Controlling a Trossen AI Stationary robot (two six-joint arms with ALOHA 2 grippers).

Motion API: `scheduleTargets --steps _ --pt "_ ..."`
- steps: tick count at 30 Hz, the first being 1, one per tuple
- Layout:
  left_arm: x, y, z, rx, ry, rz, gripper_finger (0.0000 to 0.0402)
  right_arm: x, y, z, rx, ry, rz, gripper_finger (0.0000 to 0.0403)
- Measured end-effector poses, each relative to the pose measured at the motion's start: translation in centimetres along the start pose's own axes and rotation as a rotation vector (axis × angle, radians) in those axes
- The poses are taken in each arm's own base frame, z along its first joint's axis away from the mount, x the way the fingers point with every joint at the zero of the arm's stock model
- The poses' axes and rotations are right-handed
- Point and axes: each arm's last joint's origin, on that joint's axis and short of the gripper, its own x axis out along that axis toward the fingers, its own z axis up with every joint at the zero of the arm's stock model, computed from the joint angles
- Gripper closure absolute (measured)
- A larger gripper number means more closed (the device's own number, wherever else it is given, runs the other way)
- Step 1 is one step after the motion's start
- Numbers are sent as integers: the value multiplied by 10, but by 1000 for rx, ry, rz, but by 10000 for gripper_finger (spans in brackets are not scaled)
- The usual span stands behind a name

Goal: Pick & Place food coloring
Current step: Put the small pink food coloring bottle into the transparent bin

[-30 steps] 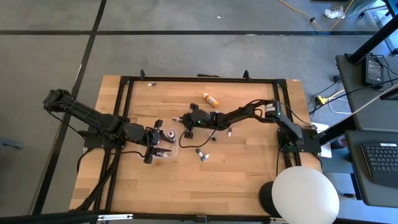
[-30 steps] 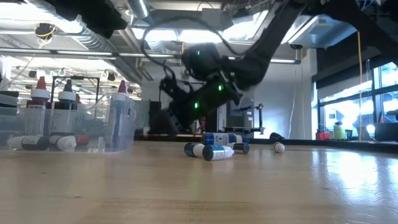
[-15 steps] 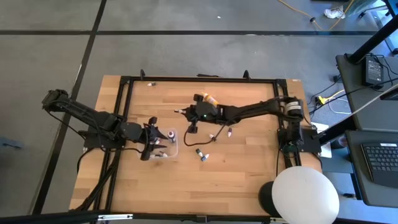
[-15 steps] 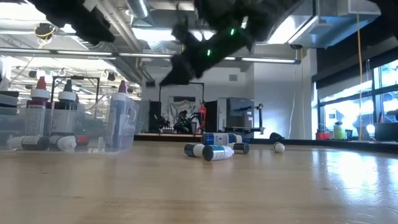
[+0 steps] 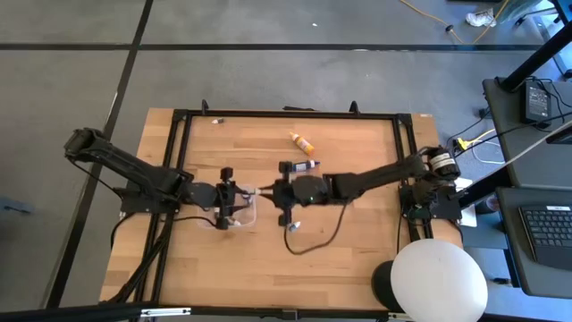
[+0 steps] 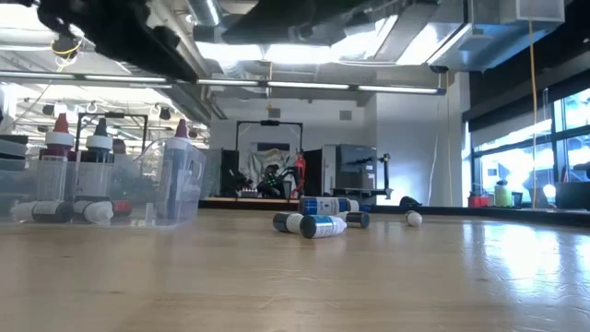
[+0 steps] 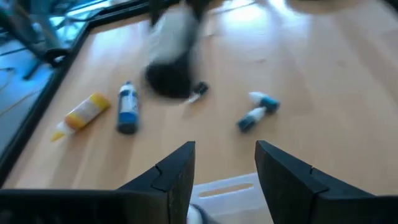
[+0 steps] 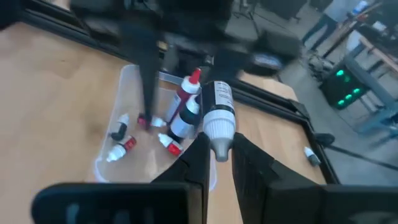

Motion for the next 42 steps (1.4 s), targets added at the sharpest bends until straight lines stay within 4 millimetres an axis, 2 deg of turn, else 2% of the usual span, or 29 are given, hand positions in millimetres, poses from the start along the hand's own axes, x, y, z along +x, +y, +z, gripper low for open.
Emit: scheduleTargets --steps 4,9,24,36,42 --pt "8 -2 -2 11 22 58 242 -7 15 4 -17 23 -38 350" --pt "12 -4 8 -34 -74 56 240 -10 25 7 -4 15 -19 350" --pt "10 -5 21 -22 -208 -9 259 -11 28 1 38 71 3 350" --pt "10 -4 21 -22 -201 26 323 -11 27 2 24 62 0 350" --pt "10 -4 21 -21 -201 26 321 -11 27 2 12 61 -2 348"
